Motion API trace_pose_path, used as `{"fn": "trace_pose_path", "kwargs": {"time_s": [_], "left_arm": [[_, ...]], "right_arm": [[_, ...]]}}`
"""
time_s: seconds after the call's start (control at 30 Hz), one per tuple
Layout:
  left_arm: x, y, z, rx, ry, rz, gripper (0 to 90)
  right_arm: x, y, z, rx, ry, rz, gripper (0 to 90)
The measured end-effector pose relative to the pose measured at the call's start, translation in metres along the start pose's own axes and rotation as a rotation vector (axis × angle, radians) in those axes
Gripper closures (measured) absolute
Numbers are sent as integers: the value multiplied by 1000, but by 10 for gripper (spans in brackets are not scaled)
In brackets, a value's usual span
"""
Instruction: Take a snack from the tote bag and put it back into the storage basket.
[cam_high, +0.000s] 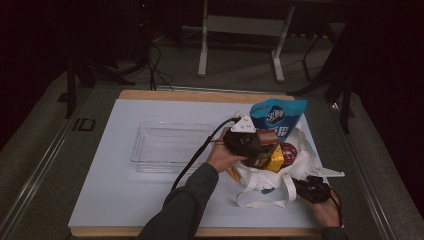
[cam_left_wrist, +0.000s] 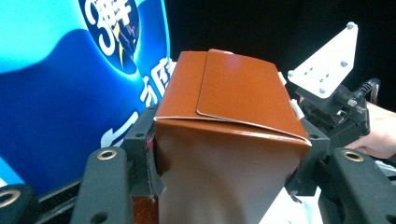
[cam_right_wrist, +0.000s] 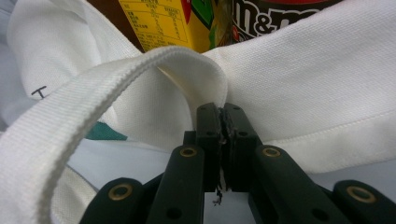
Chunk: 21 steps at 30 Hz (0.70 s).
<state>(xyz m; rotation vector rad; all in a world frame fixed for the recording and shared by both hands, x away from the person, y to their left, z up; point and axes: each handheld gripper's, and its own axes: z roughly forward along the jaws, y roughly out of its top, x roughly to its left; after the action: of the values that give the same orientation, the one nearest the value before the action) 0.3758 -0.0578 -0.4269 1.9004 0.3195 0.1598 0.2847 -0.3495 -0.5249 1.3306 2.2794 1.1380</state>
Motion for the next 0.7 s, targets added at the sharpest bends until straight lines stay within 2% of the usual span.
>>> {"fn": "trace_pose_path", "kwargs": {"time_s": [0.27,0.43,0.7], "left_arm": [[2,5,-8,-7,3,0,420],[2,13,-18,-44,18,-12,423],[-2,28,-35,-90,25,2,425]], "right_arm": [[0,0,0,-1,0,0,862],[0,0,0,-1,1,2,862],[0,0,0,-2,0,5,862]]}}
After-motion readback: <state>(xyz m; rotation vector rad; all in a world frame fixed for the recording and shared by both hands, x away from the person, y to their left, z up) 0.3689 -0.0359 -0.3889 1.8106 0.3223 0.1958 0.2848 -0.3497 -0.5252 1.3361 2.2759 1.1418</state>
